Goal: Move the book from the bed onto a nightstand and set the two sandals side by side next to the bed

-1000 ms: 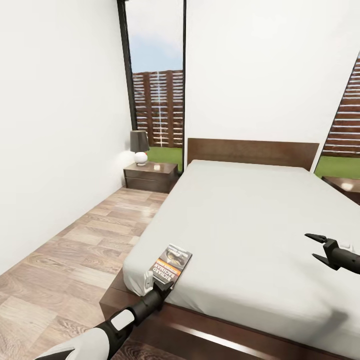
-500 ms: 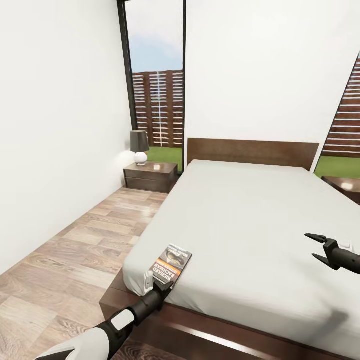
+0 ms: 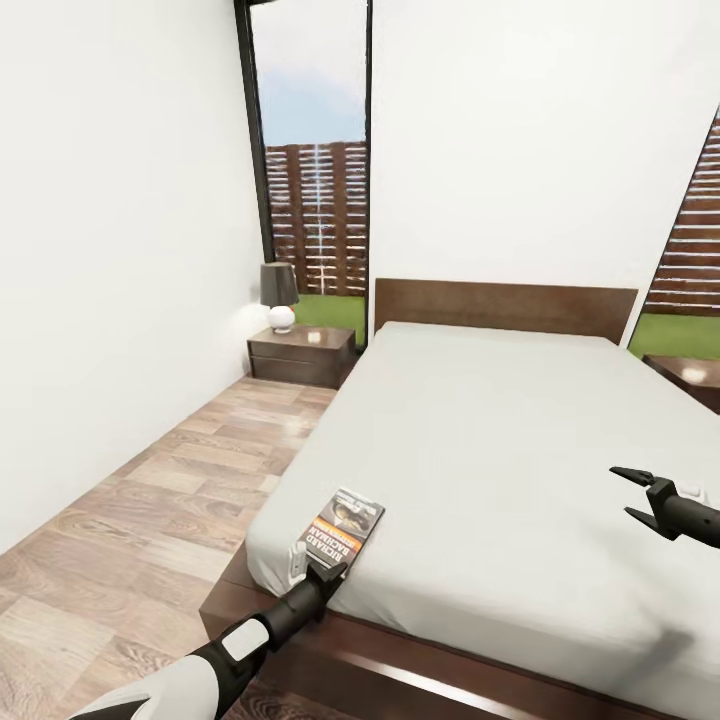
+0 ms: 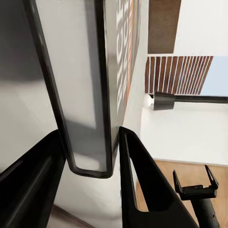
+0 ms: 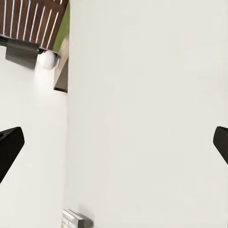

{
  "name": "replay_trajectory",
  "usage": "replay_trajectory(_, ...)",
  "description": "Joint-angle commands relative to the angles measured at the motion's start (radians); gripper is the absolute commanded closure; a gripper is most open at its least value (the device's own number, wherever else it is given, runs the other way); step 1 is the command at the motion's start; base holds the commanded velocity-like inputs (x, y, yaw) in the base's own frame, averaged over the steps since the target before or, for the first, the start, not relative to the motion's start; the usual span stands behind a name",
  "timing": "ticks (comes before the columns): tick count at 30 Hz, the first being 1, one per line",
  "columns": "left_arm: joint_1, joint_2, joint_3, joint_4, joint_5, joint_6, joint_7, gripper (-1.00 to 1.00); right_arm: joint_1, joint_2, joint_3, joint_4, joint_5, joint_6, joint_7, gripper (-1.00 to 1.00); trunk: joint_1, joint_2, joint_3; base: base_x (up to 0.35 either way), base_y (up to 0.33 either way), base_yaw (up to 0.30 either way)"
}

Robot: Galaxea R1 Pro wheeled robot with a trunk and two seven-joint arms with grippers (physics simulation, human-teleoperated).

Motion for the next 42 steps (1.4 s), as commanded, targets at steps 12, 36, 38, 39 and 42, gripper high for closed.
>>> replay_trajectory(12, 0.000, 0.002, 0.006, -0.002, -0.003, 0.007, -0.002, 1.00, 0.000, 0.000, 0.005, 0.001, -0.010, 0.003, -0.001, -1.00, -0.046, 0.084, 0.037, 0.000, 0.000, 0.000)
replay_trajectory(36, 0.000, 0.012, 0.002, -0.029, -0.010, 0.007, 0.004, 1.00, 0.000, 0.000, 0.005, 0.003, -0.007, 0.005, 0.007, -1.00, -0.138, 0.252, 0.112, 0.000, 0.000, 0.000)
replay_trajectory(38, 0.000, 0.012, 0.002, -0.029, -0.010, 0.007, 0.005, 1.00, 0.000, 0.001, 0.005, 0.004, -0.006, 0.005, 0.007, -1.00, -0.146, 0.266, 0.118, 0.000, 0.000, 0.000)
replay_trajectory(39, 0.000, 0.013, 0.002, -0.029, -0.010, 0.007, 0.005, 1.00, 0.000, 0.002, 0.005, 0.006, -0.006, 0.005, 0.007, -1.00, -0.150, 0.273, 0.121, 0.000, 0.000, 0.000)
replay_trajectory(42, 0.000, 0.013, 0.002, -0.029, -0.011, 0.007, 0.006, 1.00, 0.000, 0.007, 0.005, 0.019, -0.006, 0.004, 0.007, -1.00, -0.161, 0.294, 0.131, 0.000, 0.000, 0.000)
